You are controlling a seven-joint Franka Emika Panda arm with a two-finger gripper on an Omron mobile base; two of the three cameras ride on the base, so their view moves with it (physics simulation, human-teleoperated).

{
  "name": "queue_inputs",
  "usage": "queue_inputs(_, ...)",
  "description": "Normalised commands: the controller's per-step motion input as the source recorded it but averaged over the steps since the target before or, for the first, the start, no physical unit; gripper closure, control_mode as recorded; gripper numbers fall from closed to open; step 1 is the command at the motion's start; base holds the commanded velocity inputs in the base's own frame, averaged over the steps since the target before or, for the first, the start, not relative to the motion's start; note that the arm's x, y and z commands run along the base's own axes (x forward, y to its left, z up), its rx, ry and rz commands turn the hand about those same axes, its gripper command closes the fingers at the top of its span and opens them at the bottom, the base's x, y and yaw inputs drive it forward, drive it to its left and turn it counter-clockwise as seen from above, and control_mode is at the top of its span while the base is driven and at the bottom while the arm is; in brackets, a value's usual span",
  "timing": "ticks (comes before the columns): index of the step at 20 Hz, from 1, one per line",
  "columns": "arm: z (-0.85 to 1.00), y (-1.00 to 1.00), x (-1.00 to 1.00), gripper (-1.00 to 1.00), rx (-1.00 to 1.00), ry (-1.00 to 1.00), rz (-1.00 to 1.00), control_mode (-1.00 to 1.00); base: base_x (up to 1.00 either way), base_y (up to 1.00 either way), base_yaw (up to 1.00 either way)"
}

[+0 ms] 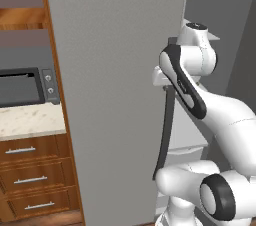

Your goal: Take the lemon wedge and corn out of the freezer and place them in the tupperware container on the counter. Then put the tupperware containing the vegetables back in the freezer.

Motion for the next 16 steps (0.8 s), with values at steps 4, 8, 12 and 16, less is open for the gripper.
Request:
queue_inputs(4, 0.04, 0.01, -0.18, -1.00, 0.00, -0.07, 0.00, -1.00, 0.00, 0.00, 0.00)
queue_inputs(8, 0.34, 0.00, -0.49, -1.00, 0.00, -0.20, -0.03, -1.00, 0.00, 0.00, 0.00)
queue_inputs(12, 0.44, 0.00, -0.58, -1.00, 0.00, -0.18, -0.06, -1.00, 0.00, 0.00, 0.00)
queue_inputs(16, 0.33, -0.03, -0.67, -1.00, 0.00, -0.05, -0.09, -1.00, 0.00, 0.00, 0.00)
